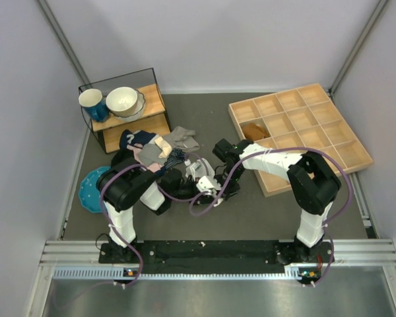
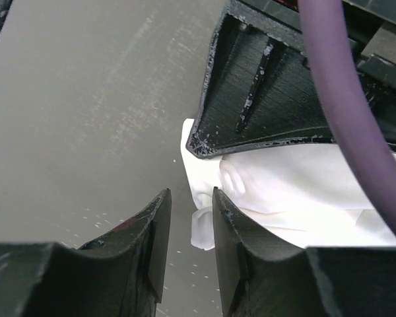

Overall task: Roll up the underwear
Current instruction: Roll the underwear to the center of the board.

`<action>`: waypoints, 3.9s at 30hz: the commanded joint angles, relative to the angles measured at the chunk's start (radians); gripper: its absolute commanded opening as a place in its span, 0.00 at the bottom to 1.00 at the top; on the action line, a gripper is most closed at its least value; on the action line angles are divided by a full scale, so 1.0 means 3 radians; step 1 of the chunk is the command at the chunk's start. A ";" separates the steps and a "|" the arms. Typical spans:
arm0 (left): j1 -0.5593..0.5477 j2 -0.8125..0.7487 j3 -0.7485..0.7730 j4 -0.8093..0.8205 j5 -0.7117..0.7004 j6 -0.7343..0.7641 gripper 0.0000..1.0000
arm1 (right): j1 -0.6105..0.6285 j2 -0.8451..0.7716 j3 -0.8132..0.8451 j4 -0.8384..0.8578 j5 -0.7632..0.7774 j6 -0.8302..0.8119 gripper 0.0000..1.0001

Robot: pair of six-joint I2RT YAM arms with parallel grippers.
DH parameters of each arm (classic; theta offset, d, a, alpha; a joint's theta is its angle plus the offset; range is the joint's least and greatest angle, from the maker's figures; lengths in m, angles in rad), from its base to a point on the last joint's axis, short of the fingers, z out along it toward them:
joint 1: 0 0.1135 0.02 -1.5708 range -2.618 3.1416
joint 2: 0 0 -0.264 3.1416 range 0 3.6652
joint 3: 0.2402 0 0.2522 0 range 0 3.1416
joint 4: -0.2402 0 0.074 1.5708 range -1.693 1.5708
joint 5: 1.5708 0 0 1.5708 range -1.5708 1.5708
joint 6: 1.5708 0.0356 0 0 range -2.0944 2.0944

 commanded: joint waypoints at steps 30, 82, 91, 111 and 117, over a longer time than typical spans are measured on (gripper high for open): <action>0.0306 -0.2409 -0.1233 -0.0097 -0.0850 0.0909 0.53 | 0.0156 0.0279 0.0034 -0.0560 0.0118 0.0150 0.03; -0.1406 -0.1926 -0.0068 -0.1830 -0.1749 0.3358 0.58 | -0.0539 0.1737 0.1401 -0.2005 -0.0757 0.0656 0.06; -0.1693 -0.1311 0.0428 -0.2014 -0.1959 0.3640 0.59 | -0.0539 0.1747 0.1411 -0.1994 -0.0762 0.0661 0.06; -0.1703 -0.1045 0.0587 -0.2336 -0.2497 0.3319 0.18 | -0.0550 0.1671 0.1354 -0.1954 -0.0778 0.0646 0.07; -0.1602 -0.1004 0.0607 -0.2454 -0.2156 0.3079 0.00 | -0.0606 0.1512 0.1344 -0.1877 -0.0895 0.0677 0.19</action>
